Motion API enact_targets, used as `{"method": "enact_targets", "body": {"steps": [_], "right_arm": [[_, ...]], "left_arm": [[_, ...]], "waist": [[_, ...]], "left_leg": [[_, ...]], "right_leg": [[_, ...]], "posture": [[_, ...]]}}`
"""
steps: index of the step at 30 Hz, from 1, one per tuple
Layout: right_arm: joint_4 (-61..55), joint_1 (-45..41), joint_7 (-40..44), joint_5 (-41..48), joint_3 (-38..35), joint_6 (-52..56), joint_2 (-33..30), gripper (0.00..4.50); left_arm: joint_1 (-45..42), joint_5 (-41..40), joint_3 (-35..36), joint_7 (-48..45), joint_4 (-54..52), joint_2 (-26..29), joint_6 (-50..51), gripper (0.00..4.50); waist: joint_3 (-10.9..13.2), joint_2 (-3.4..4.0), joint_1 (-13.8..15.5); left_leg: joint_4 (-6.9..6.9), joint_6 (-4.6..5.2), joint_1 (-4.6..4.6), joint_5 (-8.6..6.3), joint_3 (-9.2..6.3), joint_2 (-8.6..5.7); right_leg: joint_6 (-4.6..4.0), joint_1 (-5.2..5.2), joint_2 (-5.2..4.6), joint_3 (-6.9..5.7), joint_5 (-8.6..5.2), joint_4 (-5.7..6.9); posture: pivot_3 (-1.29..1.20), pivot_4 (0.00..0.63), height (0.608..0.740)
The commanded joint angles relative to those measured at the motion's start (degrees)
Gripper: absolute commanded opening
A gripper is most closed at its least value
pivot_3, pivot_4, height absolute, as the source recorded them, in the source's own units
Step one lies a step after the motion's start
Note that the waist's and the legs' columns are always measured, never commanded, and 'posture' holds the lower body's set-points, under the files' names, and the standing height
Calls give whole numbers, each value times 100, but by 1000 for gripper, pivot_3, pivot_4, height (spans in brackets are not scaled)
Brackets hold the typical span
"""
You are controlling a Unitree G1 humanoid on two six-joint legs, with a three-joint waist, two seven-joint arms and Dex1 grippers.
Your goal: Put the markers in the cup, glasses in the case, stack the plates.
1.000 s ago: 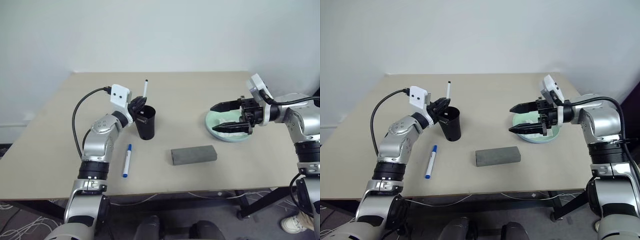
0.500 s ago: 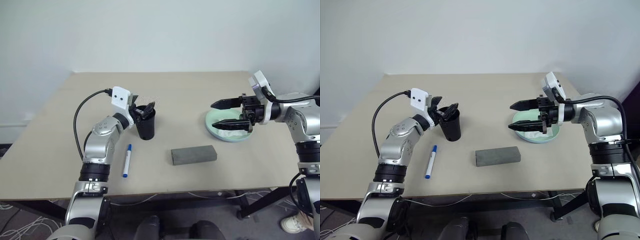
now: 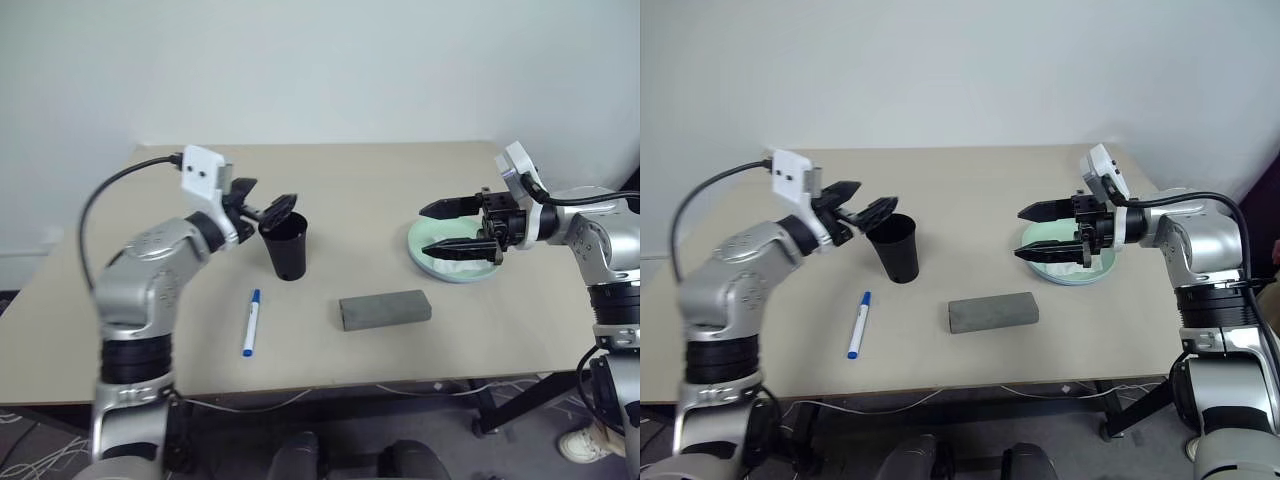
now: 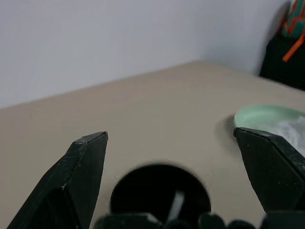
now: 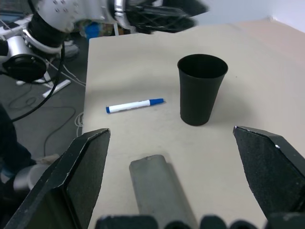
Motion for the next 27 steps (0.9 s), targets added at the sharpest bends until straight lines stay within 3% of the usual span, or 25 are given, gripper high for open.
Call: {"method": "enact_targets", "body": {"steps": [1,4,7,12,15,20,27], "right_arm": [[-152,-116,56,153,-189,15,-94,4500],[-185,-84,74,188,-195,35,-120,4500],[-200,-74,74,207,-196,46,-127,4500],[-155,-129,162,306,-210,116,-114,4500],[-172,-163,233,488,-295,250,-102,4500],[-185,-164,220,624,-399,203,-55,4500],[-207,-136,189,663,-418,182,-33,4500]], "left_arm": [[387,-887,644,-207,-817,462,1214,4491],[807,-1420,1106,-149,-1188,588,2019,4491],[1160,-1440,1171,153,-1385,622,2611,4491],[1022,-1188,941,913,-1343,-129,3658,4491],[994,-1049,686,1394,-1115,-293,3782,4491],[1100,-961,30,1910,-907,-84,3783,4491],[947,-936,-131,2385,-711,-306,3783,4491]], "waist": [[0,0,1],[1,-3,42],[2,-3,43],[2,-4,44],[2,-5,41],[2,-5,39],[1,-4,45]], "left_leg": [[-3,0,1,0,1,0],[1,0,0,0,-1,0],[-1,-1,0,0,-2,0],[-18,-3,3,0,-2,-1],[-23,-4,5,1,-3,0],[-36,-7,9,3,-1,0],[-55,-8,7,2,-1,0]], "right_leg": [[0,0,-1,0,-1,-2],[-5,5,-8,0,-4,-4],[-2,8,-15,7,-2,-6],[15,3,-21,4,3,-7],[9,0,-18,6,8,-8],[-6,-7,-16,17,15,-13],[-7,-5,-19,20,17,-46]], "posture": [[0,0,740],[0,0,740],[0,0,740],[0,0,740],[0,0,740],[0,0,740],[0,0,740]]}}
